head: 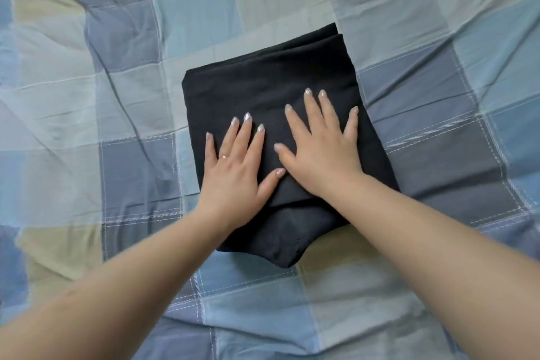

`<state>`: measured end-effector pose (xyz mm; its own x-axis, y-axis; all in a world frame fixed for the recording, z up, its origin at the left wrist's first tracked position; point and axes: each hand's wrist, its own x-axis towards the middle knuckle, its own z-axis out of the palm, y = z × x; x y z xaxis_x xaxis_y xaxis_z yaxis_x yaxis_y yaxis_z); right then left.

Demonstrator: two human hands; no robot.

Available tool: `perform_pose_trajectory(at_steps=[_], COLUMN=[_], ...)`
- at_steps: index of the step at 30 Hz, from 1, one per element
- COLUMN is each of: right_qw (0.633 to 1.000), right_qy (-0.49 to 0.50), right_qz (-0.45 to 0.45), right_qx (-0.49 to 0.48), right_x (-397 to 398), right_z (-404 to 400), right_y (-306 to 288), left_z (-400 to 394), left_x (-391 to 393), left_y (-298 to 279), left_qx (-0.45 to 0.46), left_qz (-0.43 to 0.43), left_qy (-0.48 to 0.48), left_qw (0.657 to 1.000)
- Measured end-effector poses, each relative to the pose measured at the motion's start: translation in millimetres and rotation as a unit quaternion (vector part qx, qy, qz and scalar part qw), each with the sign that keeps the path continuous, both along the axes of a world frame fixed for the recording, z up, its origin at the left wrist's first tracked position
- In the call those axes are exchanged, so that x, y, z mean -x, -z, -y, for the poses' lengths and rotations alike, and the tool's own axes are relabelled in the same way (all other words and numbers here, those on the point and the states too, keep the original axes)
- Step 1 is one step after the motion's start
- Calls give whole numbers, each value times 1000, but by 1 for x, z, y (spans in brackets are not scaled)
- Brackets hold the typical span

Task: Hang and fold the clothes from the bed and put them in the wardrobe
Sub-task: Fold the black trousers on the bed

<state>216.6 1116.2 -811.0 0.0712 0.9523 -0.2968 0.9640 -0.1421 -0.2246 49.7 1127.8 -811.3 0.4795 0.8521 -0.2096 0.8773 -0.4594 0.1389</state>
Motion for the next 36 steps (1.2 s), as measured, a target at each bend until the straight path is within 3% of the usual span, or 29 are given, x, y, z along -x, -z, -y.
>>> perform_pose_trajectory(at_steps=[4, 6, 8, 9, 11, 14, 16, 20, 22, 27, 32, 36], right_qw=[999, 998, 985, 975, 951, 857, 803, 763, 718, 630, 575, 553], right_qy=[-25, 54, 144, 174, 231, 332, 350, 348, 377, 442, 506, 542], right_qz=[31, -17, -100, -135, -204, -392, -475, -526, -556, -597, -615, -619], right_qx=[-15, -10, -7, -11, -12, 35, 86, 144, 179, 227, 188, 129], right_x=[-25, -44, -59, -64, -72, -78, -79, -76, -71, -45, -20, 8], right_z=[24, 30, 34, 34, 30, 19, 16, 21, 34, 114, 200, 256], right_y=[14, 20, 22, 20, 18, 6, -1, -7, -12, -31, -79, -143], left_z=[9, 7, 5, 3, -4, -7, -12, -20, -19, 14, 56, 80], left_x=[11, 11, 11, 13, 19, 27, 34, 45, 49, 65, 75, 83], left_y=[20, 22, 19, 16, 10, 1, -2, -16, -25, -43, -78, -132], left_qx=[-11, -17, -1, 25, 94, 189, 257, 365, 386, 420, 465, 501], left_qz=[-5, 17, 69, 117, 265, 400, 421, 427, 417, 366, 358, 364], left_qy=[-46, -82, -178, -253, -395, -487, -497, -498, -495, -464, -383, -326], left_qw=[999, 996, 982, 960, 875, 753, 714, 660, 657, 688, 713, 715])
